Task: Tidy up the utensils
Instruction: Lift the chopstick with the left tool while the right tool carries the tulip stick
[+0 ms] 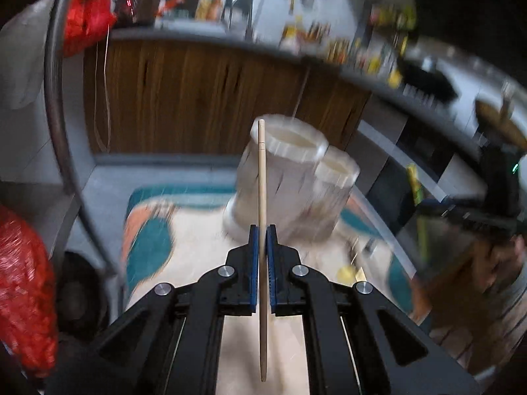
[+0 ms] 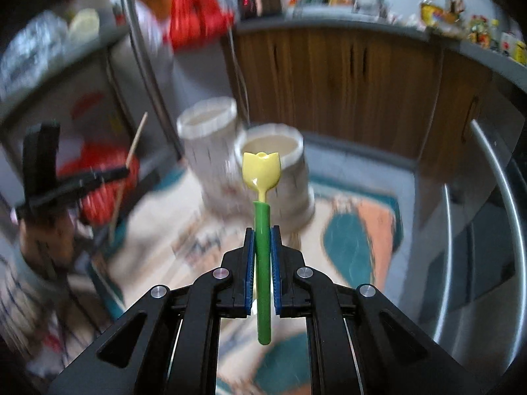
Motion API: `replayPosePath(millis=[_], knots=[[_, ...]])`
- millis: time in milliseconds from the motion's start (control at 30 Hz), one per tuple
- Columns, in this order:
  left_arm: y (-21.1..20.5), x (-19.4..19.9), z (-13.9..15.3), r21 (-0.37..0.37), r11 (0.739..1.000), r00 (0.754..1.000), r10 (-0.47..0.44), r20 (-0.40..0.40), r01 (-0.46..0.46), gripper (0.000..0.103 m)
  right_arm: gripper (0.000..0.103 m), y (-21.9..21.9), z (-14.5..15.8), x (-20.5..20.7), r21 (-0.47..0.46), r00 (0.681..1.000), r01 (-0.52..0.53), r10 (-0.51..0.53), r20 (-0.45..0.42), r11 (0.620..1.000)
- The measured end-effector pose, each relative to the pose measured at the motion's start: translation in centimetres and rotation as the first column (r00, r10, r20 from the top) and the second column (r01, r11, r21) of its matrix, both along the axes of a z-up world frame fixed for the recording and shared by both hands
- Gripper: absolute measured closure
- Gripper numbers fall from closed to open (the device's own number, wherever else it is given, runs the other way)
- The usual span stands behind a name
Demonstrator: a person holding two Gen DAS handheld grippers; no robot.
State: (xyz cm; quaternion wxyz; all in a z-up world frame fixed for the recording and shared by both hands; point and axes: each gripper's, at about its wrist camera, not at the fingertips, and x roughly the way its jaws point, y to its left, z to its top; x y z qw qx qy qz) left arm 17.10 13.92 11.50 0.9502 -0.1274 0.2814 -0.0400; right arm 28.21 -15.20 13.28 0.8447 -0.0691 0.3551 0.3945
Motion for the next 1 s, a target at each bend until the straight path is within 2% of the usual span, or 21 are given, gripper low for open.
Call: replayPosePath(millis=[233, 367, 533, 833, 933, 1000], knots=[[-1.0, 2.8, 2.4, -0.018, 0.998, 0.976, 0.054, 0.21, -0.052, 0.099, 0.093, 0.7, 0.9, 0.7, 0.21, 0.991, 0.041, -0.066, 0.112, 0.977], [-1.2, 4.4, 3.7, 0.009, 0.998, 0.962, 0.058, 0.268, -0.063, 0.098, 0.093, 1.4, 1.1, 2.3, 0.276, 0.983, 0.056, -0.101, 0.151, 0.96], [-0.6, 6.9, 5.6, 0.008, 0.998, 0.942, 0.055, 0.33, -0.061, 0.098, 0.093, 1.7, 1.9, 5.3, 0.372, 0.978, 0.073, -0.138, 0.153, 0.925], [0.3, 11.2, 7.5, -0.087, 0.995, 0.901, 0.083, 0.427, -0.05, 0.099, 0.093, 3.7, 2.6, 7.0, 0.387, 0.969, 0.077, -0.16, 0.187, 0.919], [-0.5, 12.0, 7.3, -0.054, 0.995, 0.891, 0.094, 0.444, -0.078, 0.099, 0.093, 4.5, 2.2, 7.0, 0.365, 0.961, 0.088, -0.175, 0.214, 0.927], [-1.0, 12.5, 6.4, -0.037, 0.996, 0.9, 0.094, 0.425, -0.086, 0.099, 0.093, 5.1, 1.6, 7.1, 0.343, 0.96, 0.092, -0.174, 0.217, 0.935]])
